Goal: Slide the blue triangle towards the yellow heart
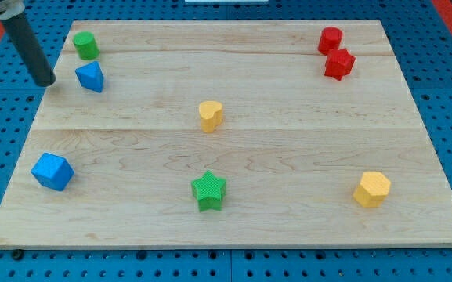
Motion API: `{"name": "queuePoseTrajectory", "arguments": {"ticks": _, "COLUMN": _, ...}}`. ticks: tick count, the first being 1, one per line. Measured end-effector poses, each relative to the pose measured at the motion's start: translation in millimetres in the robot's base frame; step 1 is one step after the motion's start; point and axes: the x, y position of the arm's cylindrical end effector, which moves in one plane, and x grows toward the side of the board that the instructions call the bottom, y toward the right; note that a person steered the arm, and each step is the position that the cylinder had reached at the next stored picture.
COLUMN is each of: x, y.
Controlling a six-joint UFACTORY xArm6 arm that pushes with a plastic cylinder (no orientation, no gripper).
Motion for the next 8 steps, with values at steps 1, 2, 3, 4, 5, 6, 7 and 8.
{"name": "queuePoseTrajectory", "arguments": {"ticks": 1, "x": -8, "y": 7}}
{"name": "queuePoseTrajectory", "arguments": {"ticks": 2, "x": -9, "y": 32}}
{"name": "queuePoseTrajectory", "arguments": {"ticks": 3, "x": -5, "y": 84}}
{"name": "queuePoseTrajectory", "arguments": {"ticks": 4, "x": -2, "y": 133}}
{"name": "queuePoseTrajectory", "arguments": {"ticks": 5, "x": -2, "y": 100}}
{"name": "queuePoseTrajectory", "arguments": {"ticks": 6, "x": 5, "y": 63}}
{"name": "queuePoseTrajectory", "arguments": {"ticks": 7, "x": 15, "y": 108}}
{"name": "queuePoseTrajectory", "arguments": {"ticks": 8, "x": 16, "y": 177}}
